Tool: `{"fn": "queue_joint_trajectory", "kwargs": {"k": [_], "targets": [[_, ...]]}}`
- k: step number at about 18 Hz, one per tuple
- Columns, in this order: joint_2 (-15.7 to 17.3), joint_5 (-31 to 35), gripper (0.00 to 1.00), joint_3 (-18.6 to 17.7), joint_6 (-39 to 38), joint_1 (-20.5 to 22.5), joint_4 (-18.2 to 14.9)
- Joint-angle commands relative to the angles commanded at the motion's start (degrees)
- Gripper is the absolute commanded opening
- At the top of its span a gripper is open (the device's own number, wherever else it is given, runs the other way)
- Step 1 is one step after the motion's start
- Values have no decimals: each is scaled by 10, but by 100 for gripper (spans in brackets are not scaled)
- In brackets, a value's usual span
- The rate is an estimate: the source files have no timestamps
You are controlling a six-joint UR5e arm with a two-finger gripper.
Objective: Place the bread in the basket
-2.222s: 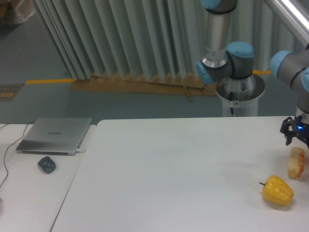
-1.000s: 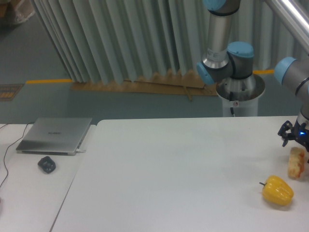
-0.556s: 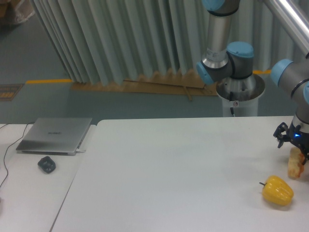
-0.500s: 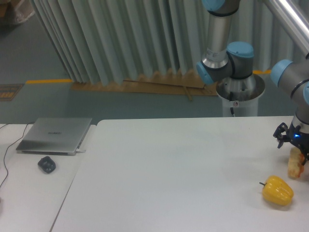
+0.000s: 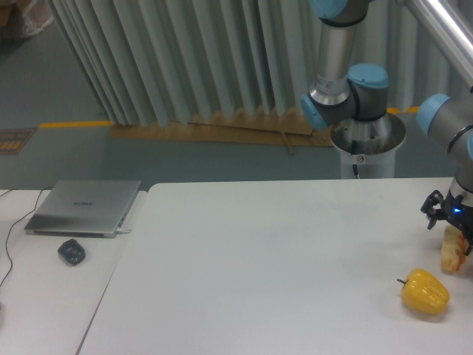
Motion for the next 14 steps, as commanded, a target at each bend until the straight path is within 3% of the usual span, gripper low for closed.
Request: {"fn": "queue_joint_trajectory", "kwargs": {"k": [9, 14], "targets": [[-3, 0, 100, -4, 8, 0, 1], [-7, 0, 83, -4, 25, -1, 2]]}}
